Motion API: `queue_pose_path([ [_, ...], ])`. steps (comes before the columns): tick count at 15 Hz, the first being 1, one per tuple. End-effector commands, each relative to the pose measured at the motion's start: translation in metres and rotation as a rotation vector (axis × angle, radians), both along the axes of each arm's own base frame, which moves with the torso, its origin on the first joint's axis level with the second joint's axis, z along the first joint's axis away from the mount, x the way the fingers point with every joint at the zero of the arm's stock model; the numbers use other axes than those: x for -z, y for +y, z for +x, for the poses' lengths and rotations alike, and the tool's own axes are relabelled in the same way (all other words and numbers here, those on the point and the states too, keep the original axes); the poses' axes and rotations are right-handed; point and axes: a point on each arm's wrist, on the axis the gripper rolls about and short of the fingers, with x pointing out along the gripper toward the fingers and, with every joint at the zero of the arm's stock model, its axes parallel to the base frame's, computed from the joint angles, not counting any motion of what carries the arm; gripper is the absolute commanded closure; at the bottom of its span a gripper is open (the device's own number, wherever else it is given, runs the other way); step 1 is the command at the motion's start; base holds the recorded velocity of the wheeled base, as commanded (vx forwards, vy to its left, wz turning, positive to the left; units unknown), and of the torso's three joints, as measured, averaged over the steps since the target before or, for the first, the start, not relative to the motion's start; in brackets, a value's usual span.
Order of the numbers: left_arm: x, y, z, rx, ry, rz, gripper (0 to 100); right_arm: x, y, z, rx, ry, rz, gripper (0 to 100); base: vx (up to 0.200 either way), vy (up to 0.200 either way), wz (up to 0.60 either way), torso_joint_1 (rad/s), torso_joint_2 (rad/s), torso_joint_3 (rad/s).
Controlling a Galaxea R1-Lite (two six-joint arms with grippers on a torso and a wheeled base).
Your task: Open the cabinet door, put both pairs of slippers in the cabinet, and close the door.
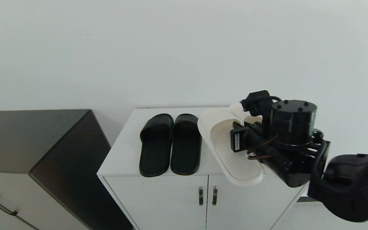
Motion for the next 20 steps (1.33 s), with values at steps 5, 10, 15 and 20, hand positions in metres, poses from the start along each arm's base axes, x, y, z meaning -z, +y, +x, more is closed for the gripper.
queue_pose_path([
  [5, 0.0, 0.0, 0.0, -0.002, 0.001, 0.0, 100, 0.001, -0.04, -0.079, -0.419, 0.133, 0.081, 100, 0.0, 0.0, 0.0, 0.0, 0.0, 0.0],
  [10, 0.0, 0.0, 0.0, 0.003, 0.001, 0.0, 100, 0.006, -0.05, -0.087, -0.444, 0.17, 0.096, 100, 0.0, 0.0, 0.0, 0.0, 0.0, 0.0],
  [15, 0.0, 0.0, 0.0, 0.003, 0.001, 0.0, 100, 0.013, -0.047, -0.085, -0.441, 0.192, 0.073, 100, -0.2, 0.0, 0.0, 0.005, 0.0, 0.003],
  [20, 0.0, 0.0, 0.0, 0.003, 0.001, -0.001, 100, 0.015, -0.046, -0.084, -0.44, 0.195, 0.073, 100, -0.2, 0.0, 0.0, -0.002, 0.0, 0.005],
])
